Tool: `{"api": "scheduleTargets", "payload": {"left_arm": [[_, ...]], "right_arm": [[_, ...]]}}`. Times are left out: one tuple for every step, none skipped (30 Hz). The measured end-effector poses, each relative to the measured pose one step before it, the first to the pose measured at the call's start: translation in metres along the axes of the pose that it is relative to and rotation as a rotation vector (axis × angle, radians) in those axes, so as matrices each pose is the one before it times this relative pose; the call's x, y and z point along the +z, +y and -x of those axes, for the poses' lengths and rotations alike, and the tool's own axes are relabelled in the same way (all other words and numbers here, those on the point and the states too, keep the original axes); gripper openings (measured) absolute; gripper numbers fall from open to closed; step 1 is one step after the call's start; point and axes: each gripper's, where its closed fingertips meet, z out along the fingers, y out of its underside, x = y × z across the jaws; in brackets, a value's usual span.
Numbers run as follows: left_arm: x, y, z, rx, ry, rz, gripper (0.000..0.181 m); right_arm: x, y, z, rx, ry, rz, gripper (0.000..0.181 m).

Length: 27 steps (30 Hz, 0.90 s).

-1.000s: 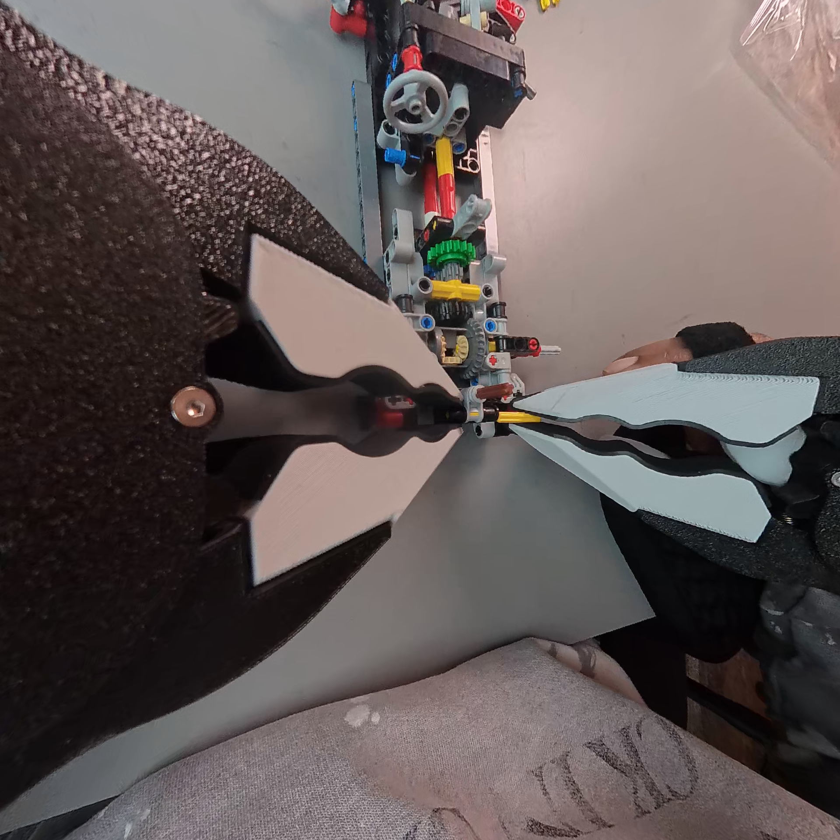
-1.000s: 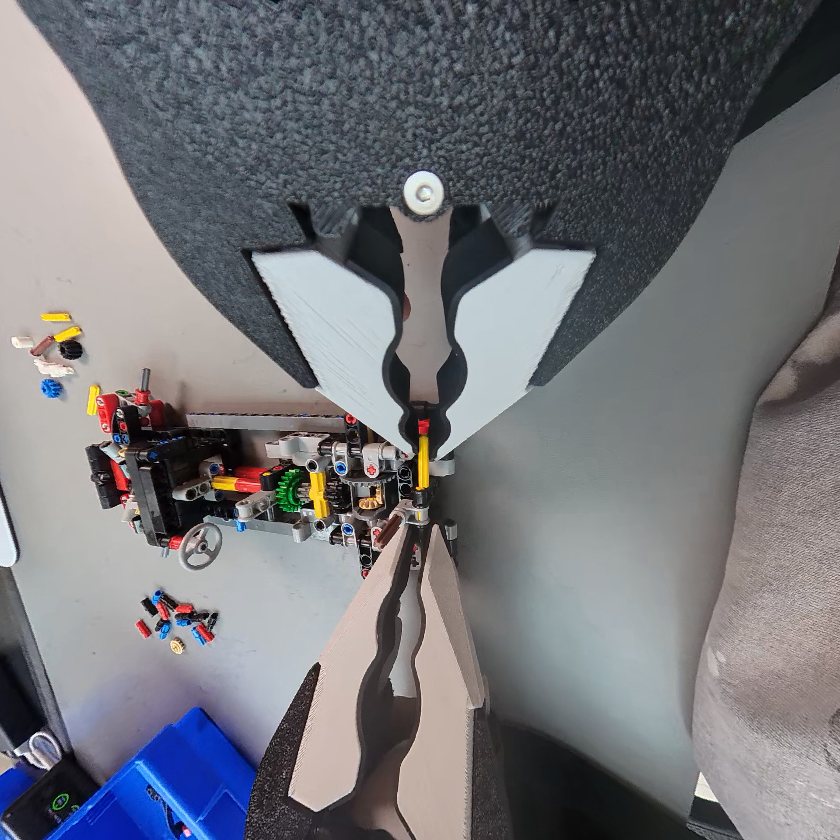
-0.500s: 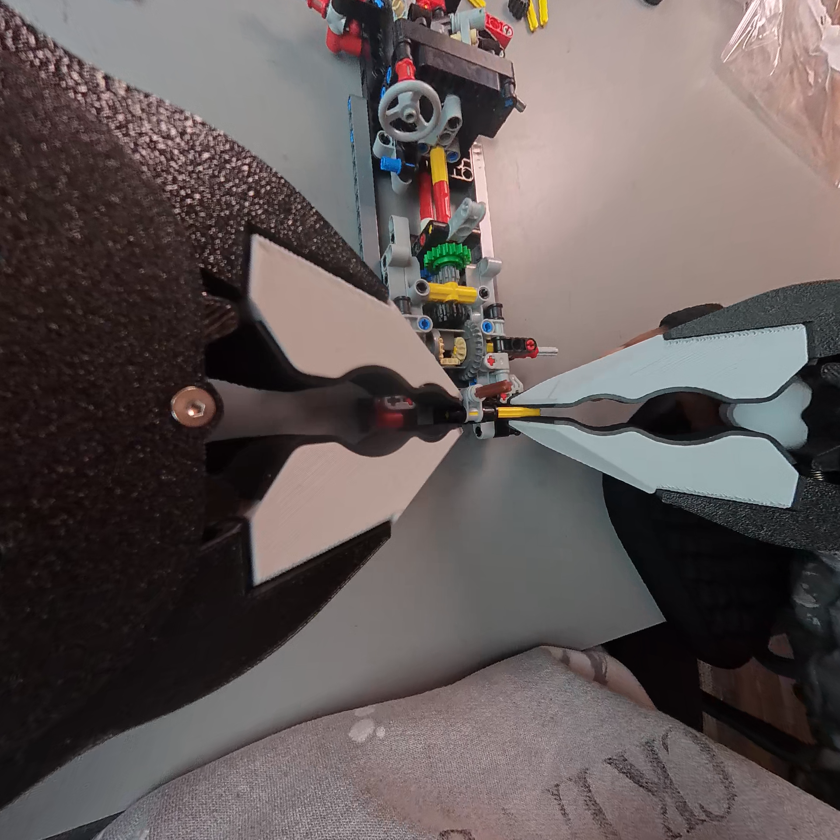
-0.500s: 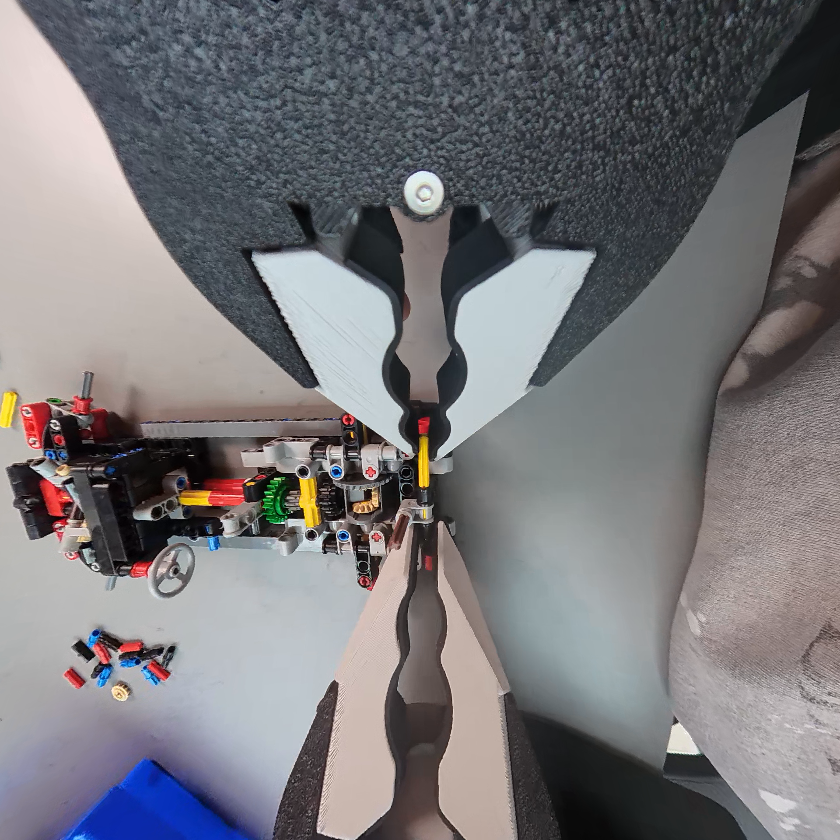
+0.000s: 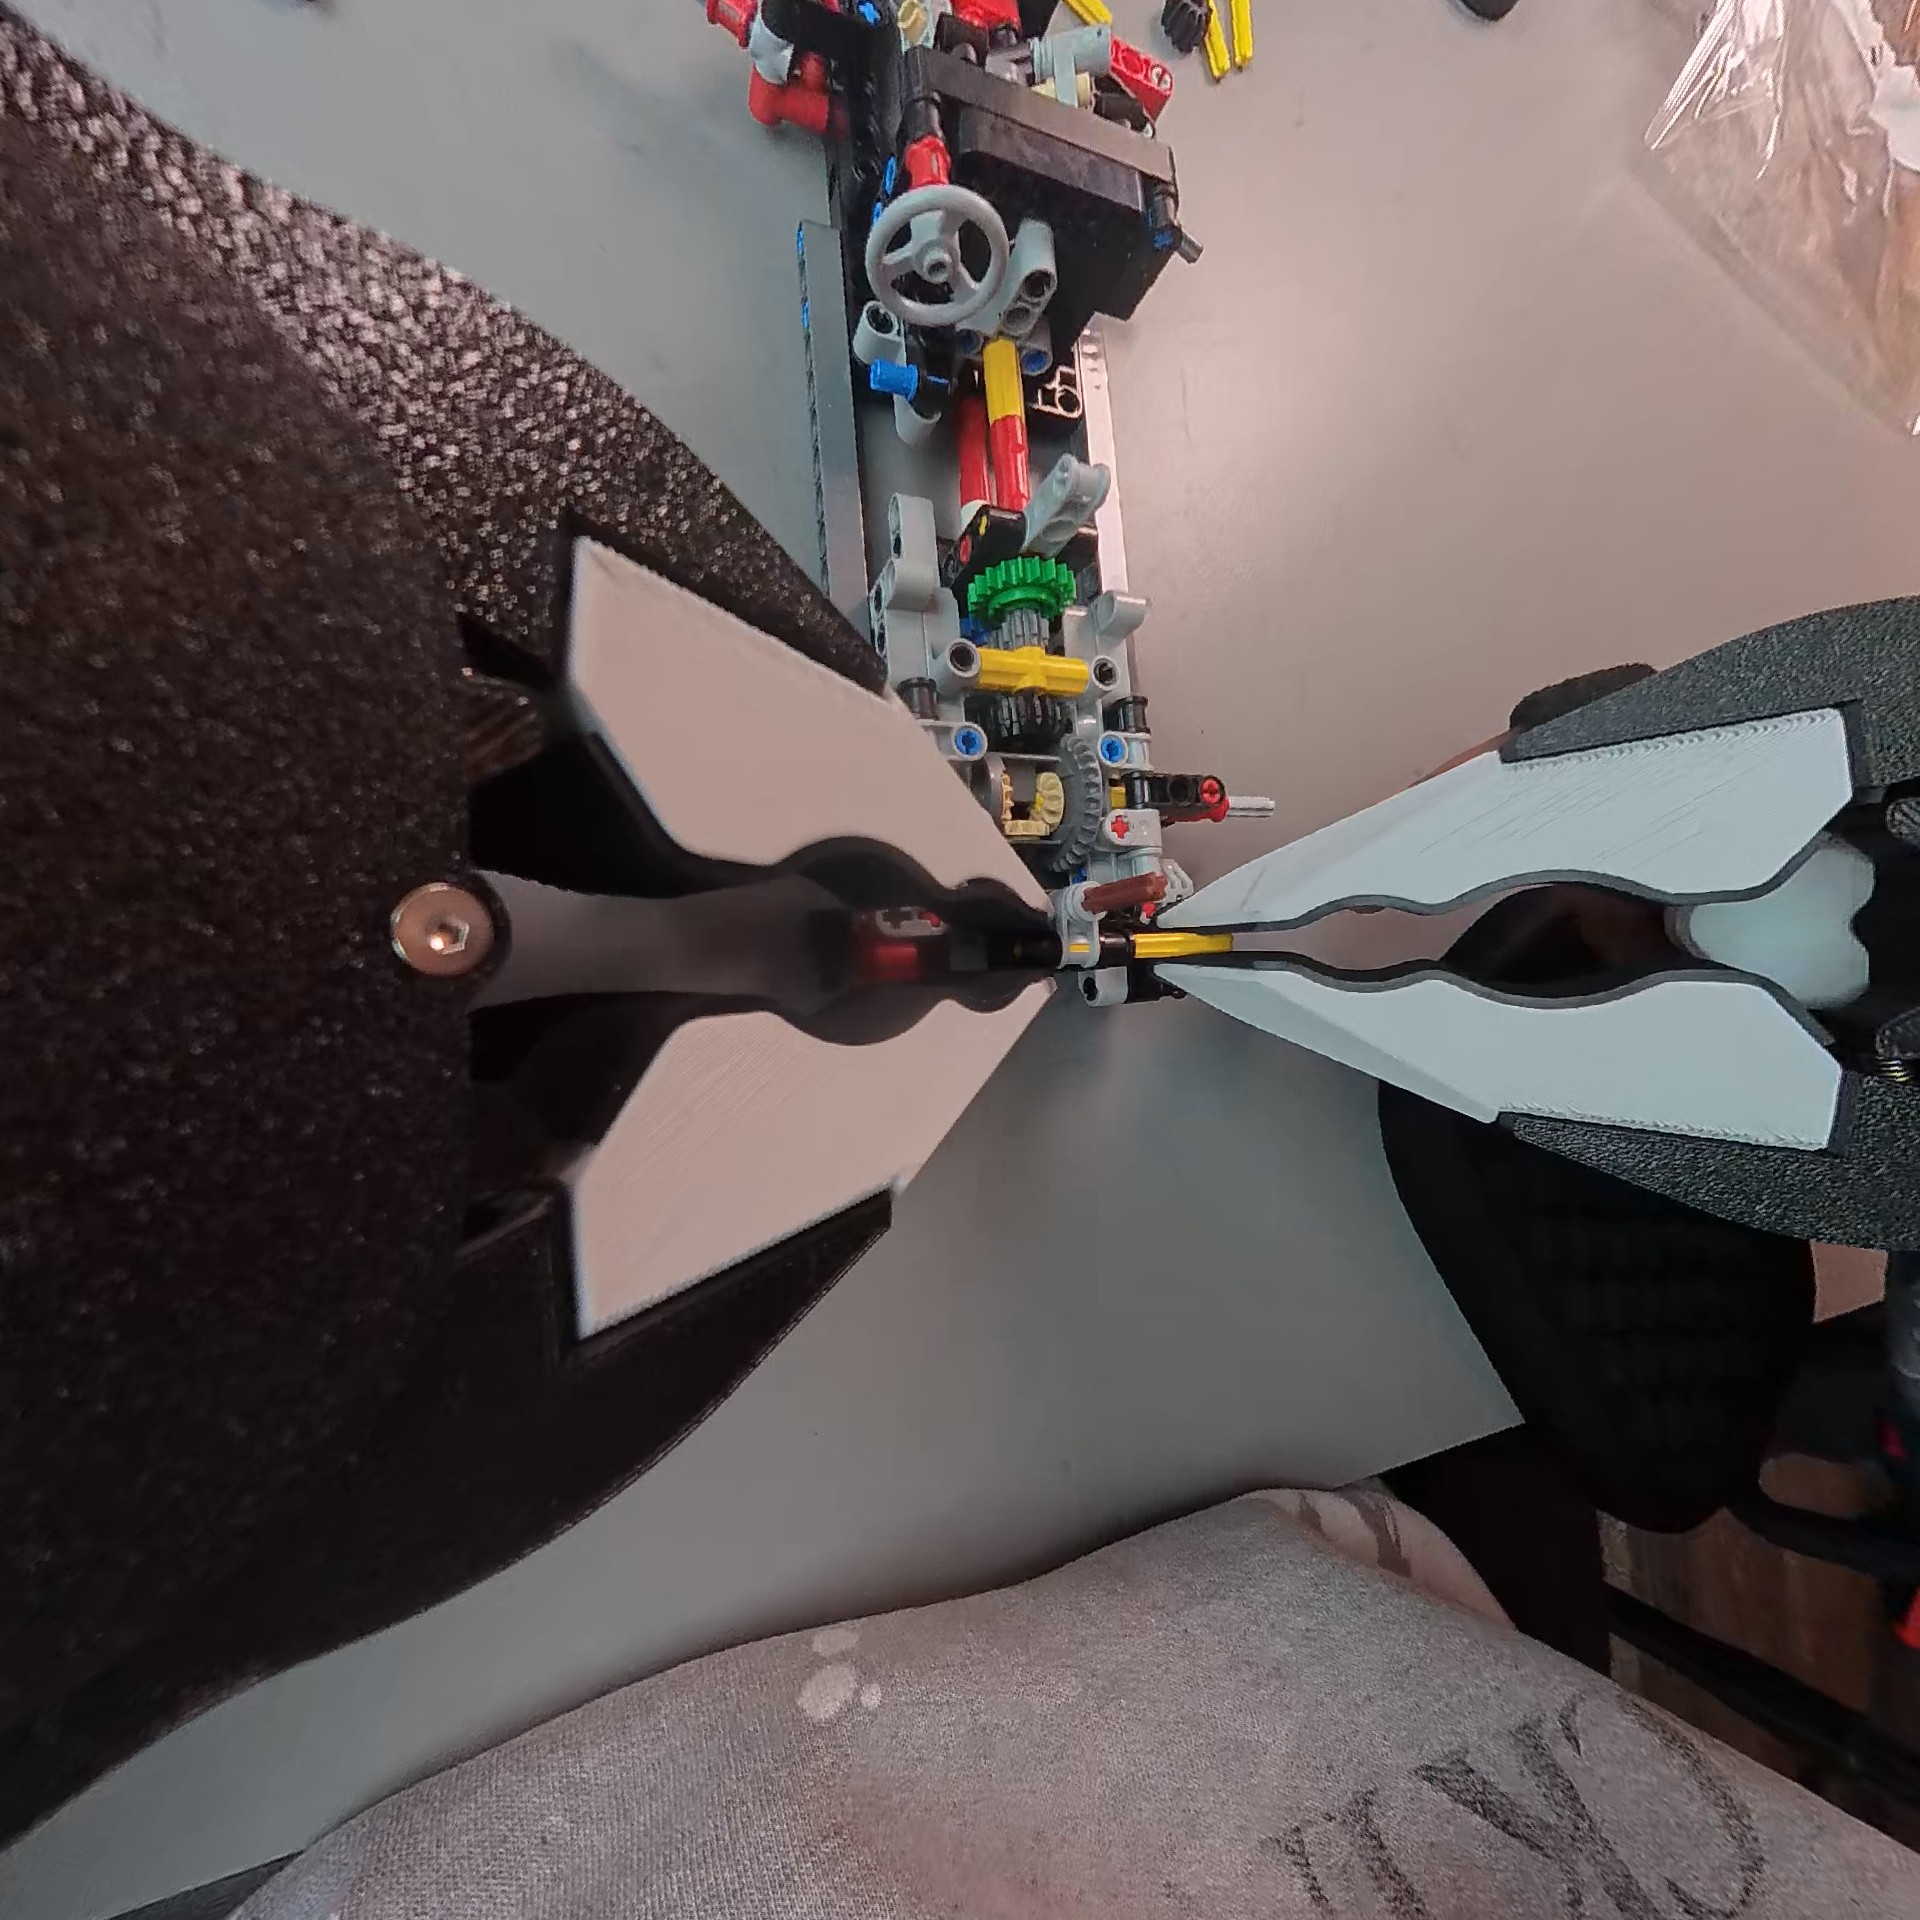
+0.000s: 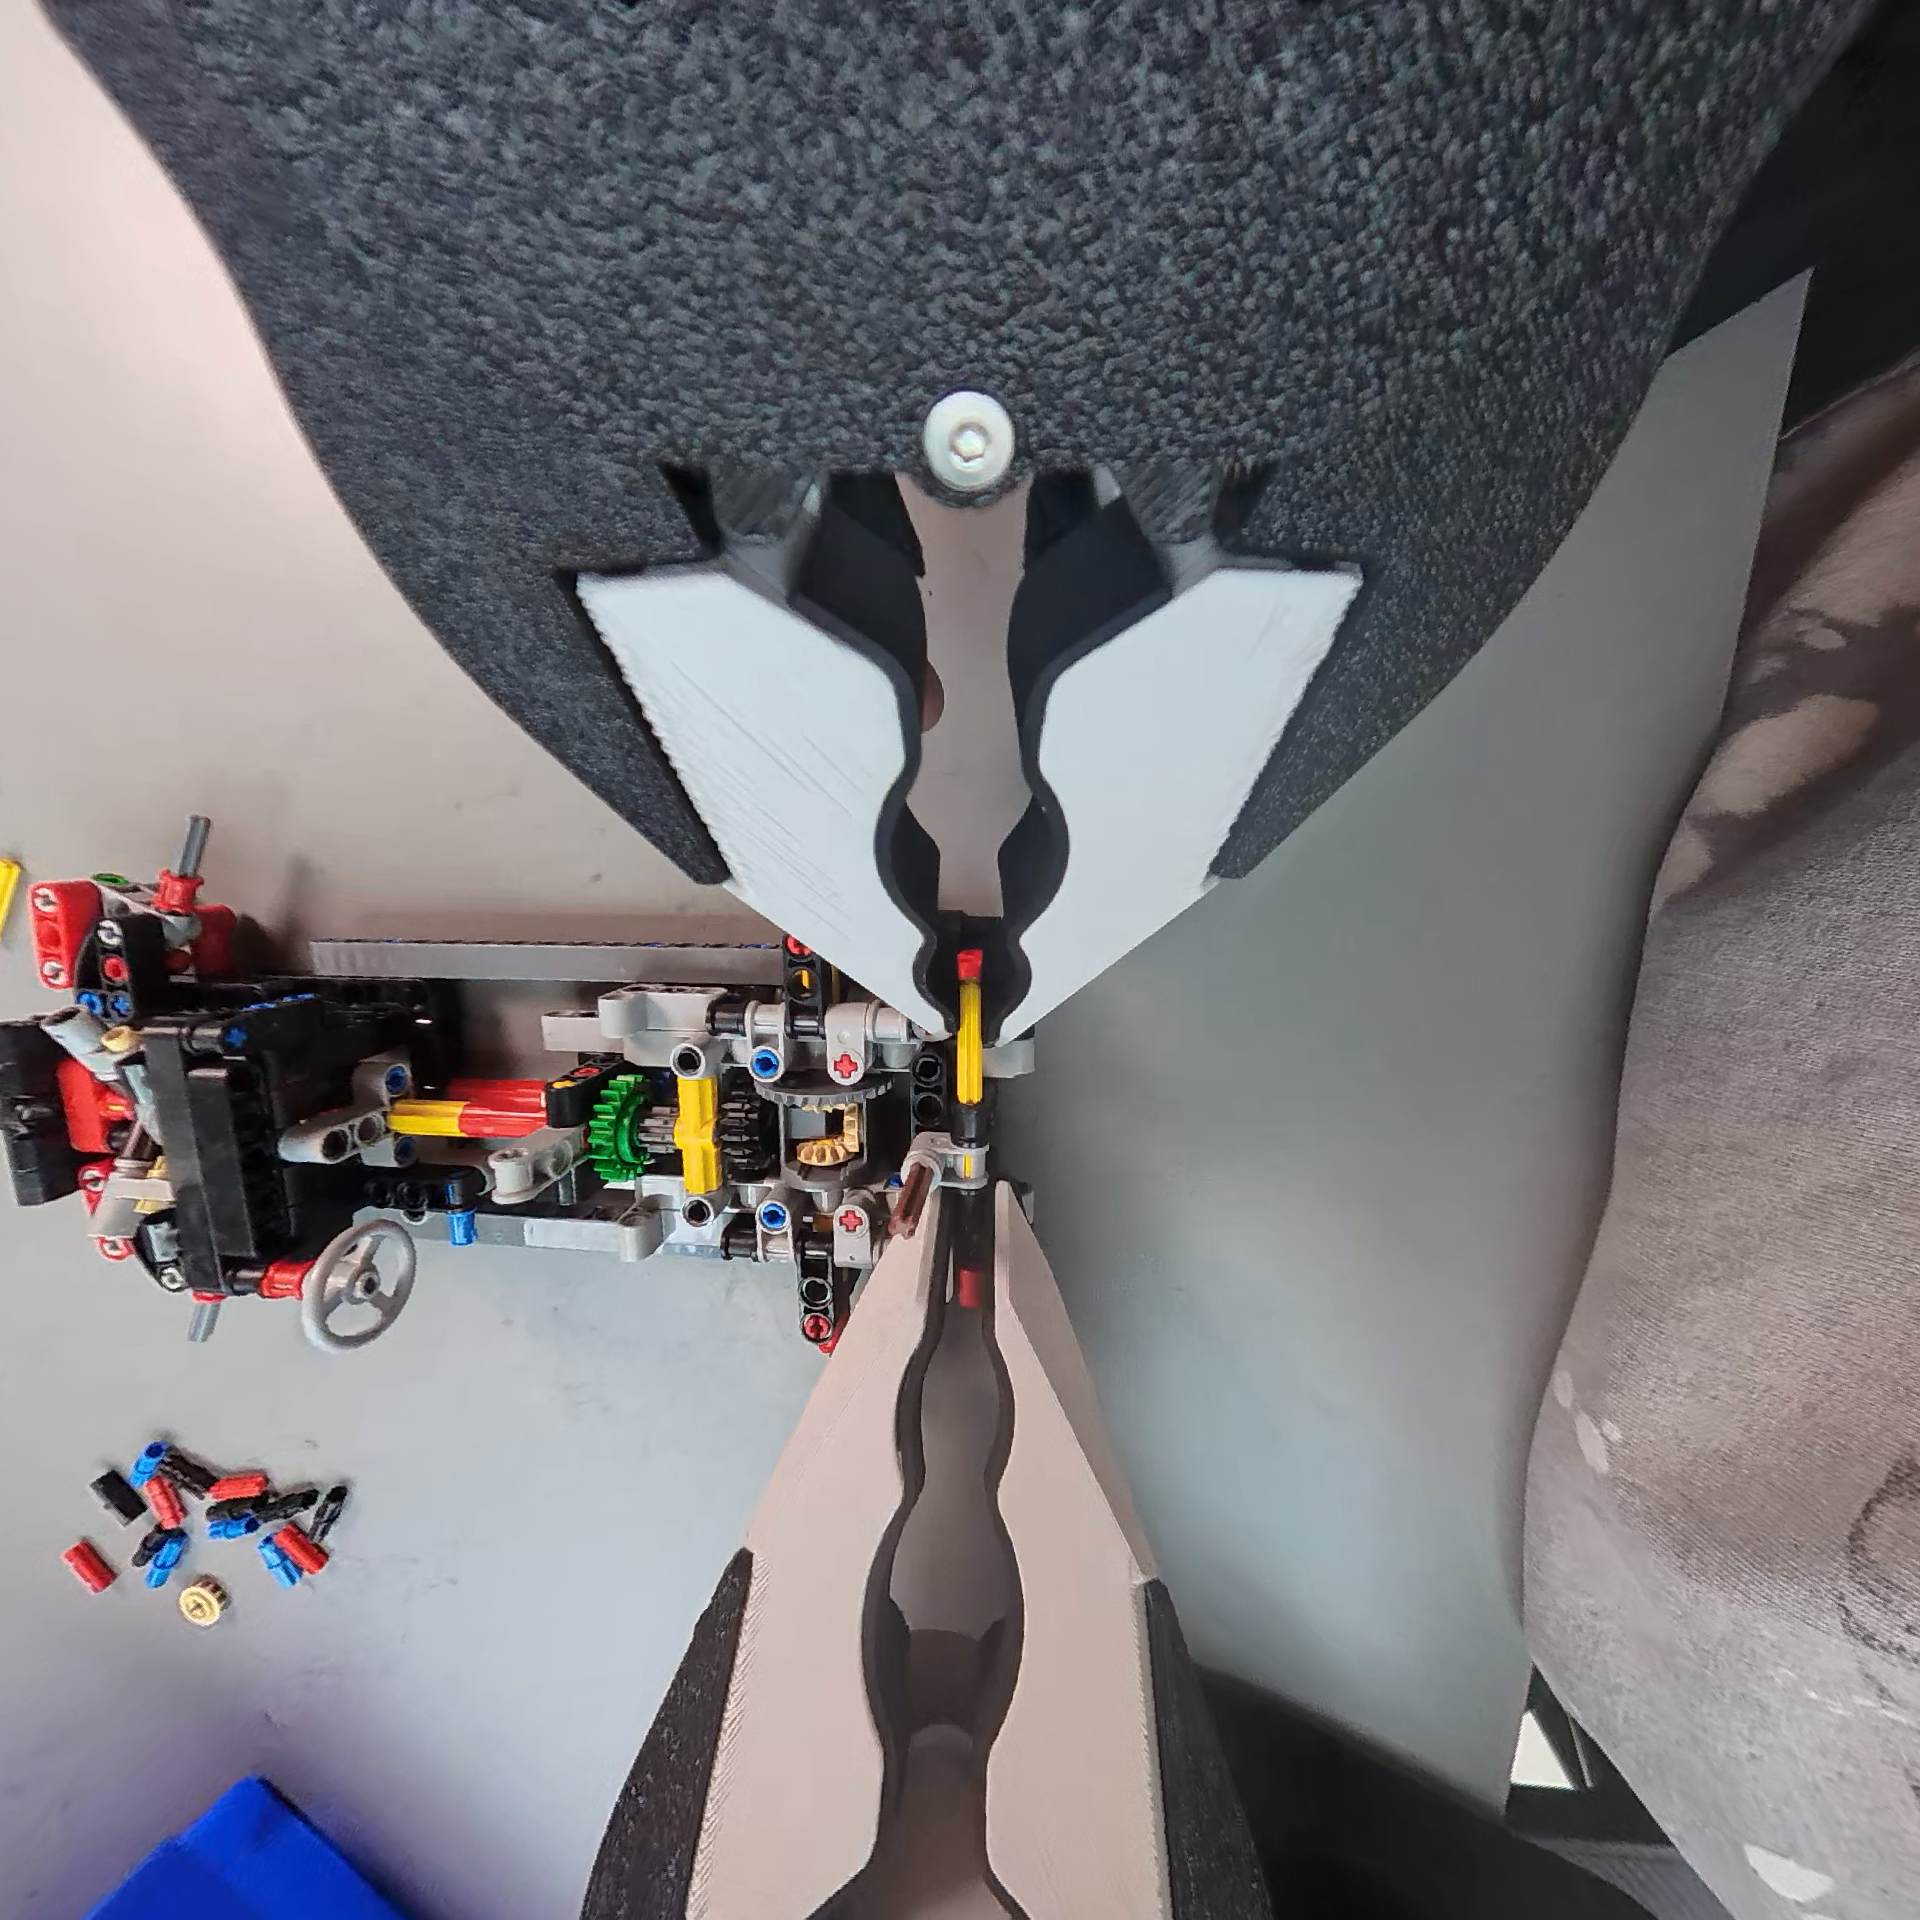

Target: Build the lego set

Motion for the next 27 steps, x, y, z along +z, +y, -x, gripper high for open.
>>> {"api": "scheduleTargets", "payload": {"left_arm": [[-0.00002, -0.00002, -0.00002, 0.0022, -0.0023, 0.0002, 0.003], [0.00005, 0.0001, 0.00006, 0.0001, -0.0004, 0.0001, 0.003], [0.00003, 0.0, -0.00006, -0.0017, 0.0012, 0.0, 0.003], [0.0, 0.00001, 0.00001, -0.0001, -0.0002, 0.0001, 0.003], [0.00002, -0.00004, -0.00008, 0.0009, -0.001, 0.0001, 0.003], [0.00005, -0.00002, 0.00005, -0.0002, 0.0001, 0.0, 0.003], [-0.00001, 0.00002, -0.00002, -0.0009, 0.0007, 0.0, 0.003], [-0.00006, 0.00003, -0.00003, 0.0002, -0.0003, 0.0001, 0.003], [0.00006, 0.00007, 0.00005, 0.001, -0.0009, 0.0001, 0.003], [-0.00005, -0.00009, -0.00008, -0.0005, 0.0004, -0.0001, 0.003], [-0.00002, 0.00002, 0.00003, -0.0013, 0.0011, -0.0002, 0.003], [0.00001, -0.00002, -0.00007, -0.0002, 0.0004, -0.0001, 0.003], [-0.00007, 0.00005, -0.00006, 0.0, 0.0009, 0.0, 0.003], [-0.00006, 0.00009, -0.00012, -0.0008, 0.0034, 0.0002, 0.003], [-0.0001, 0.00014, -0.00008, -0.0024, 0.0063, -0.0002, 0.004], [0.00003, -0.00009, 0.00011, -0.0051, 0.0044, -0.0005, 0.005], [0.00013, 0.00004, 0.00009, 0.0028, -0.0026, 0.0006, 0.005], [0.00005, -0.00003, -0.00004, 0.0091, -0.0079, 0.0006, 0.005], [-0.00002, 0.00009, 0.0001, 0.0089, -0.0083, 0.0002, 0.006], [0.00004, -0.00003, 0.00003, 0.0057, -0.0055, 0.0002, 0.006], [-0.00002, -0.00003, 0.00007, 0.0012, -0.0014, -0.0002, 0.006], [-0.00004, -0.00011, 0.00003, -0.0016, 0.001, -0.0006, 0.006], [-0.00007, -0.00014, 0.00003, -0.0004, 0.0, -0.0007, 0.006], [-0.00002, -0.00011, 0.00008, 0.0025, -0.0025, -0.0007, 0.006], [-0.00022, -0.00005, -0.00007, 0.0051, -0.0044, -0.0006, 0.006], [-0.00032, -0.00011, -0.00027, 0.0076, -0.0044, -0.0012, 0.006], [-0.00073, -0.00099, -0.00039, 0.0066, -0.004, -0.007, 0.009]], "right_arm": [[0.00017, -0.00021, -0.00006, 0.0015, 0.0044, 0.003, 0.0], [0.00025, -0.00025, 0.00001, 0.0009, 0.0054, 0.0045, 0.0], [0.00028, -0.00039, -0.00006, -0.0001, 0.0057, 0.0056, 0.0], [0.00033, -0.00025, 0.00007, -0.0007, 0.0036, 0.0061, 0.0], [0.00036, -0.00034, 0.00005, -0.0014, 0.002, 0.0071, 0.0], [0.00067, -0.00062, -0.00011, -0.0051, 0.0023, 0.0066, 0.0], [0.00077, -0.00071, 0.00001, -0.0038, 0.0014, 0.0044, 0.0], [0.00065, -0.00065, -0.00007, -0.0025, 0.0, 0.0019, 0.0], [0.00015, -0.00021, 0.00013, 0.0048, -0.0024, -0.0002, 0.0], [0.00004, -0.00005, 0.00003, 0.0049, -0.0004, -0.0014, 0.0], [0.0, 0.00003, -0.00001, 0.0026, 0.0033, -0.0011, 0.0], [0.00006, -0.00004, 0.00002, -0.0001, 0.0057, 0.001, 0.0], [-0.00002, 0.0002, 0.00011, -0.0015, 0.0059, 0.0019, 0.0], [-0.00012, 0.00053, 0.00017, -0.0051, 0.0031, 0.0026, 0.0], [-0.00015, 0.00039, 0.00008, -0.0059, 0.0, 0.0058, 0.0], [-0.00019, 0.00036, -0.00001, -0.0115, 0.0029, 0.0051, 0.0], [-0.0003, 0.00058, 0.00003, -0.0181, 0.0086, -0.0029, 0.001], [-0.00018, 0.00012, 0.00015, -0.002, 0.0024, -0.009, 0.001], [-0.00016, -0.00012, 0.0001, 0.0102, -0.0058, -0.0094, 0.001], [-0.00035, -0.00006, -0.00006, 0.0062, -0.006, -0.006, 0.001], [-0.00006, 0.00004, -0.0001, -0.0015, -0.0025, -0.002, 0.001], [-0.00018, 0.00003, -0.00002, -0.0078, 0.0006, -0.0001, 0.001], [-0.00047, 0.0001, 0.00065, -0.005, -0.0038, 0.0002, 0.001], [-0.001, 0.00008, 0.00141, 0.0005, -0.0093, 0.0008, 0.001], [-0.00191, -0.0007, -0.00101, 0.0036, 0.0059, -0.0058, 0.001], [-0.00256, -0.00079, -0.00138, 0.0083, 0.0077, -0.0058, 0.001], [-0.00302, -0.00111, -0.00144, 0.0117, 0.0095, -0.009, 0.001]]}}
